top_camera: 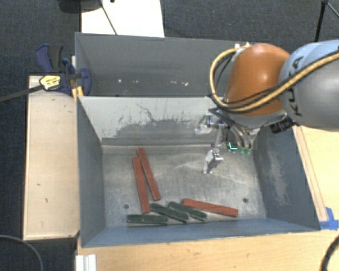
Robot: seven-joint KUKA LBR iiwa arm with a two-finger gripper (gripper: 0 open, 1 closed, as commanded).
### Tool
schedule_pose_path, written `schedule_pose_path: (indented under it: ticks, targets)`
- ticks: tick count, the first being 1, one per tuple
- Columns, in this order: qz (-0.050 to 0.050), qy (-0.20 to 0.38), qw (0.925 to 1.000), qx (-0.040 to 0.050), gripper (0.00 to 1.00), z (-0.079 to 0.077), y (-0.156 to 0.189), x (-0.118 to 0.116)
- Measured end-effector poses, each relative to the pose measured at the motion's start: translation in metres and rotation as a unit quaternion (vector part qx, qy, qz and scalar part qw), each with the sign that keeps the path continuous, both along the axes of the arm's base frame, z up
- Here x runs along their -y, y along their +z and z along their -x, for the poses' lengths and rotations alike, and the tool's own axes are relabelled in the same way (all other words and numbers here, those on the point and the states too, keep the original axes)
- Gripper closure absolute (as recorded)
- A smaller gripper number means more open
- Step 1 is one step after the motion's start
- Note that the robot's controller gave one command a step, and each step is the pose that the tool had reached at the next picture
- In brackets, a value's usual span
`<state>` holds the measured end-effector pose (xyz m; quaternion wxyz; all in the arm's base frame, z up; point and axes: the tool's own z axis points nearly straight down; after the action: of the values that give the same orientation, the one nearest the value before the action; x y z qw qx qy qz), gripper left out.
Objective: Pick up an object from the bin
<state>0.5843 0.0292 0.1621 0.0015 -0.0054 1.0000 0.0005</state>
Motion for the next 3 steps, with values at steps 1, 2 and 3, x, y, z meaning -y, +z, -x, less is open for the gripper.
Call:
schedule_pose_path:
  ticks: [1, 2, 3]
  targets:
    - [0.0, 0.116, 0.9933, 0.0014, 1.0, 0.0701, -0.0877, 0.034]
    - [0.001, 0.114, 0.9933, 0.0149, 0.0, 0.0639, -0.0862, 0.0341]
    - [0.001, 0.114, 0.9934, 0.0146, 0.0, 0.064, -0.0863, 0.0341]
